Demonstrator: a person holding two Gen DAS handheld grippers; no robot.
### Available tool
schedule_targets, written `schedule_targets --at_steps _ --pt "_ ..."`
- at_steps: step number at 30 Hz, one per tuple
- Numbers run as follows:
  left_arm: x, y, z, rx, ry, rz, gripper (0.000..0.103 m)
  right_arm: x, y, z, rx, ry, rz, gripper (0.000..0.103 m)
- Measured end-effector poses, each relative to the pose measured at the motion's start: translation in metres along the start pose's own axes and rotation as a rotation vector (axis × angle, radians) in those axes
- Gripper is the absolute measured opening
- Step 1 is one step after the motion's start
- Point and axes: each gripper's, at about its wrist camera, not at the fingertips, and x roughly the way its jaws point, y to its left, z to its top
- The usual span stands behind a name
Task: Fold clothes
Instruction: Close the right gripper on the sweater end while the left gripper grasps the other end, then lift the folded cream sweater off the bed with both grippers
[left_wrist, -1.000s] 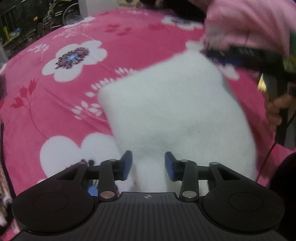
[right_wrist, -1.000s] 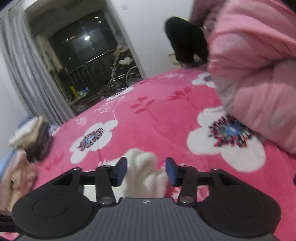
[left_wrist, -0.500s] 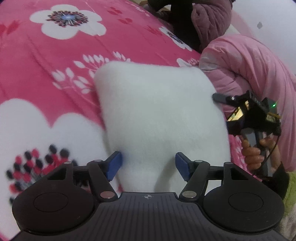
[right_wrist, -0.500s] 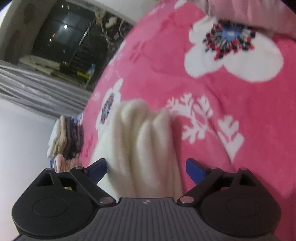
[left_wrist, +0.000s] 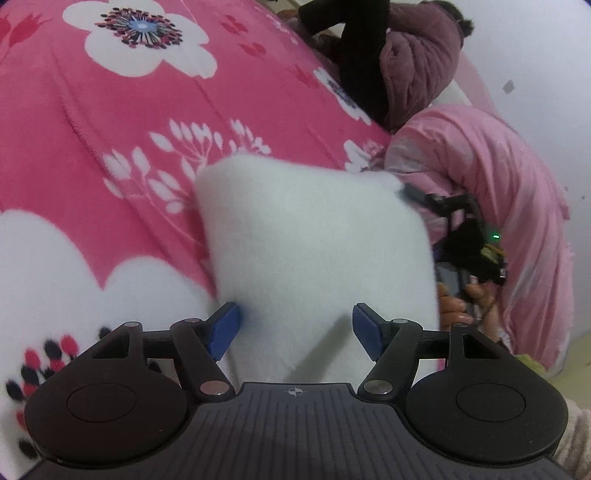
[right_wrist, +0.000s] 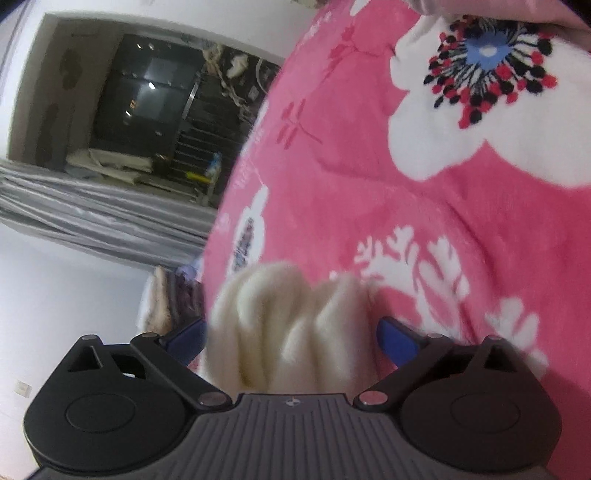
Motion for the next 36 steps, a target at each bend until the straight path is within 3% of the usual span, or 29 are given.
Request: schedule_targets --at_steps 8,13,18,20,26,32,36 --pt "-0.004 0.007 0.014 -0.056 -0.018 -0.018 0.067 -0.010 -0.009 0.008 0.030 -0.033 0.049 0.100" --pt "-0.027 0.016 0.015 -0.095 -0.119 -0.076 0.066 -0.008 -0.011 0.010 0.030 -0.023 0.064 0.101" --pt "-0.011 0.040 0.031 -0.223 -0.199 -0.069 0.065 -0.005 -0.009 0.007 0.016 -0.015 0.067 0.102" --pt "0.000 0.044 0.039 -0.218 -0.213 -0.069 0.065 -0.003 -0.008 0.007 0.011 -0.013 0.069 0.102" --pt "0.026 0.047 0.036 -0.251 -0.143 -0.119 0.066 0.002 -0.006 0.007 -0.027 0.000 0.065 0.103" --pt "0.016 0.045 0.010 -0.277 -0.104 -0.163 0.067 0.014 0.008 -0.003 -0.168 0.072 -0.007 0.103" --pt "0.012 0.042 -0.007 -0.273 -0.073 -0.177 0.067 0.010 0.009 -0.010 -0.175 0.121 0.001 0.103"
